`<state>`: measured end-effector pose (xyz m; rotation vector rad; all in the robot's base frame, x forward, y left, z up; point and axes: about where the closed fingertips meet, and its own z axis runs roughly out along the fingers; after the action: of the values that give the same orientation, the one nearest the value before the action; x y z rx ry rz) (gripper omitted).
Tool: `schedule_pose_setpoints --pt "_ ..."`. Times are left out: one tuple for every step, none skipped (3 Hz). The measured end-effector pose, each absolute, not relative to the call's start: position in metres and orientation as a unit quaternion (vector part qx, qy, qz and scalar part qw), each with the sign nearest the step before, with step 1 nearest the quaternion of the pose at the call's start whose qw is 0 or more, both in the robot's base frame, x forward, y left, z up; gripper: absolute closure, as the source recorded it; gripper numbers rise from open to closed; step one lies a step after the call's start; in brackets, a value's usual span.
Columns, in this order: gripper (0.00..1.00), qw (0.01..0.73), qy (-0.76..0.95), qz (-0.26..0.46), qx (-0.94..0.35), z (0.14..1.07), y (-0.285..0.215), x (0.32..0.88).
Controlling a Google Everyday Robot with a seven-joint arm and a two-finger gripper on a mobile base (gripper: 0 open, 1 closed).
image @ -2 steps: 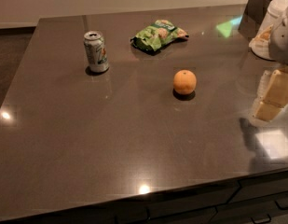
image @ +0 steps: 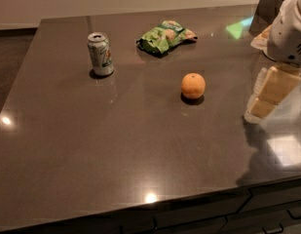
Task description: Move orange near 7up can
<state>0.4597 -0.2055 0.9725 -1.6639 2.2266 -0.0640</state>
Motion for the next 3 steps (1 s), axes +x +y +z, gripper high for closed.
schedule_pose_setpoints --pt "0.0 0.194 0.801 -0.011 -0.566 0.959 -0.193 0.496" --pt "0.0 0.202 0.817 0.002 -0.54 0.937 -0.182 0.535" --pt "0.0 0.204 0.828 0.029 -0.521 0.911 -0.172 0.563"
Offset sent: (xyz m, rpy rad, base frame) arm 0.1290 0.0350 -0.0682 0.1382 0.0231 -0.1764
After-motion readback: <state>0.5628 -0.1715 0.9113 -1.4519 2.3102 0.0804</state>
